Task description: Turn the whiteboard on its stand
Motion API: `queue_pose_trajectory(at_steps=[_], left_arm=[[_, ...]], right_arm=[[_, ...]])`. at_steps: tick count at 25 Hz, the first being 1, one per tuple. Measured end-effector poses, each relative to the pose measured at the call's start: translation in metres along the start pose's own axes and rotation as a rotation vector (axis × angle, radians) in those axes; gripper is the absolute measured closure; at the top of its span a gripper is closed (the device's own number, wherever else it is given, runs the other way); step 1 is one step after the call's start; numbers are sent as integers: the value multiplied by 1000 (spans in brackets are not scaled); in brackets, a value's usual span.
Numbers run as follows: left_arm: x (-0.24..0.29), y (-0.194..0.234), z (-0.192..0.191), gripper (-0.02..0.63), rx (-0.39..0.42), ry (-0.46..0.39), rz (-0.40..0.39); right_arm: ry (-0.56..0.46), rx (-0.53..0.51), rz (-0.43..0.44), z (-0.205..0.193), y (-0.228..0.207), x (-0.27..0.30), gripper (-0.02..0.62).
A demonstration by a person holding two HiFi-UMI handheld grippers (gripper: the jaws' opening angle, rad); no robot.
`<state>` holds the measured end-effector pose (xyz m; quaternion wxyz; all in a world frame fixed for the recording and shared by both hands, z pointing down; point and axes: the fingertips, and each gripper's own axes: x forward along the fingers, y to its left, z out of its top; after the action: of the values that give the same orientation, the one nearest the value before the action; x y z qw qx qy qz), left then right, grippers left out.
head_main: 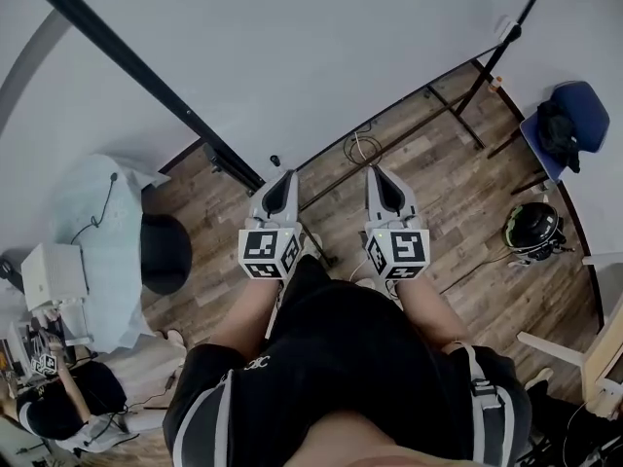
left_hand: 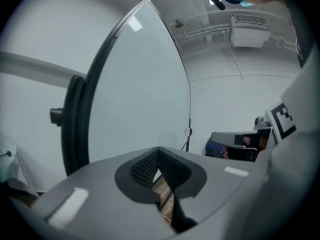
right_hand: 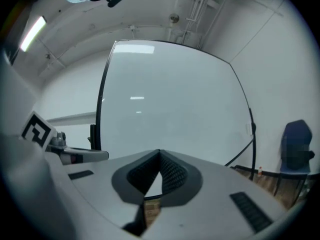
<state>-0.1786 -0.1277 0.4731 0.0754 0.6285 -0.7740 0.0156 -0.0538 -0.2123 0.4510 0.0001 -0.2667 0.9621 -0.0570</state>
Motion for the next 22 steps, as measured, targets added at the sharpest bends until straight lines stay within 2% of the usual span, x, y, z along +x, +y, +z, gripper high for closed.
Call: queue_pose_trajectory(at_steps=[3, 6, 11, 16, 22], left_arm=[[20, -19, 17, 595, 26, -18, -15], [33, -33, 28, 595, 21, -41, -23], [51, -45, 28, 595, 2, -34, -35], [57, -47, 27, 595, 24, -20, -65], [63, -60, 20, 595, 58, -3, -123]], right_arm=[[-52, -50, -60, 14, -17, -11, 592], [-73, -35, -88, 21, -32, -20, 592], [-49, -34, -130, 14, -42, -23, 592], [-49, -20, -137, 14, -43, -17, 592], [-35, 3, -183, 13, -56, -11, 592]])
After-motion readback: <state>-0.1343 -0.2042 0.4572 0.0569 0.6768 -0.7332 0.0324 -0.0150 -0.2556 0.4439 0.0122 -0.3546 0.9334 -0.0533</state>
